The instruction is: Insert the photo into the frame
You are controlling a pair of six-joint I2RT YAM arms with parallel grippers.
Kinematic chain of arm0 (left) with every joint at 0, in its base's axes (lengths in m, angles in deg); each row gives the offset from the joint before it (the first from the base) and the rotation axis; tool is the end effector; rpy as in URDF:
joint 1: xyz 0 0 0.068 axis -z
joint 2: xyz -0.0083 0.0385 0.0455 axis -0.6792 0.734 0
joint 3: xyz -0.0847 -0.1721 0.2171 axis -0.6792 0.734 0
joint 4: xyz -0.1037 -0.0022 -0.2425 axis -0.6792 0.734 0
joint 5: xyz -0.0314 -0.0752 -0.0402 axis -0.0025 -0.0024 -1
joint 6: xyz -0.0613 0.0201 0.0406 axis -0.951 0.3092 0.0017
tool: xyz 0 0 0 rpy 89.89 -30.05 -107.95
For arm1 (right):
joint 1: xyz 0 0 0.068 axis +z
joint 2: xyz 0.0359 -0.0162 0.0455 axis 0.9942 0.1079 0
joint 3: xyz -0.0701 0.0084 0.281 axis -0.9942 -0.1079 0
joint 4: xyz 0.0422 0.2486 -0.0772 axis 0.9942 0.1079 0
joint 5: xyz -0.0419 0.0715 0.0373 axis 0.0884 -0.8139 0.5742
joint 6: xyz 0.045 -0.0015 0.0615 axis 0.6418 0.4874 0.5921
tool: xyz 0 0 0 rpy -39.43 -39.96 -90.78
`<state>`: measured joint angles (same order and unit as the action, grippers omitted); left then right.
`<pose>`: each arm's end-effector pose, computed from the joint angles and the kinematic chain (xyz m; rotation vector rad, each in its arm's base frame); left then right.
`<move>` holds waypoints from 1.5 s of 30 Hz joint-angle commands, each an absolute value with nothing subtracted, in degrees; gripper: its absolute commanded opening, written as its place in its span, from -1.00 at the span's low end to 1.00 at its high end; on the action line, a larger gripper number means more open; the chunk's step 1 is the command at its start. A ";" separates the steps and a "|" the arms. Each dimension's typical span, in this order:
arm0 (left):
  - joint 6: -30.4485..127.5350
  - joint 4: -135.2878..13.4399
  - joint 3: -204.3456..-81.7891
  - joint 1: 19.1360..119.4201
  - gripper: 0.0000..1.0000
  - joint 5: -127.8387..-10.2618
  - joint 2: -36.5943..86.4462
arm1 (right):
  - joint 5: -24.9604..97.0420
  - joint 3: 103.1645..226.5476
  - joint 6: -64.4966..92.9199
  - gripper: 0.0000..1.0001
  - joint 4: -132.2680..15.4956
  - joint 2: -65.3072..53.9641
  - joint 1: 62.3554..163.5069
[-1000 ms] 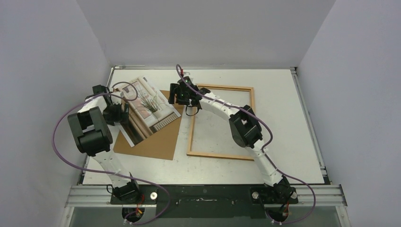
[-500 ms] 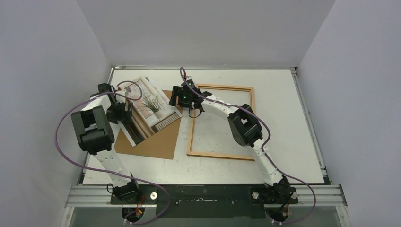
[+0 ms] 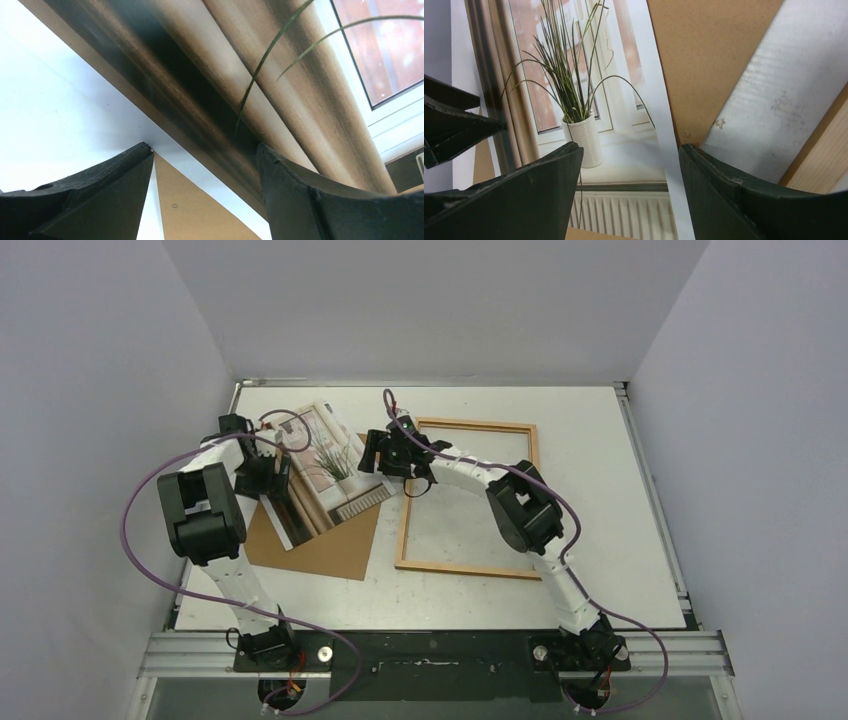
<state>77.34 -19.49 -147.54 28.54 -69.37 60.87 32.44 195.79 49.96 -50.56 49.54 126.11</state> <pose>0.3881 0.0886 0.1515 0.1034 2.8303 -0.0970 0.4175 0.3970 0.1525 -0.1104 2.4224 0.9705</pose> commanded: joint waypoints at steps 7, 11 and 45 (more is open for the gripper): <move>77.07 -20.72 -146.53 30.03 0.43 -71.04 59.74 | 34.35 189.30 52.08 0.42 -43.80 40.75 127.18; 77.09 -20.85 -146.42 30.13 0.42 -71.10 59.62 | 40.91 195.87 48.96 0.49 -34.49 43.17 128.80; 77.68 -21.12 -145.52 30.12 0.34 -71.53 58.67 | 24.34 190.47 53.11 0.56 -40.70 42.12 127.48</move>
<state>77.31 -20.54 -146.14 29.61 -69.85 60.21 34.03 195.89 48.43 -35.08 46.48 128.21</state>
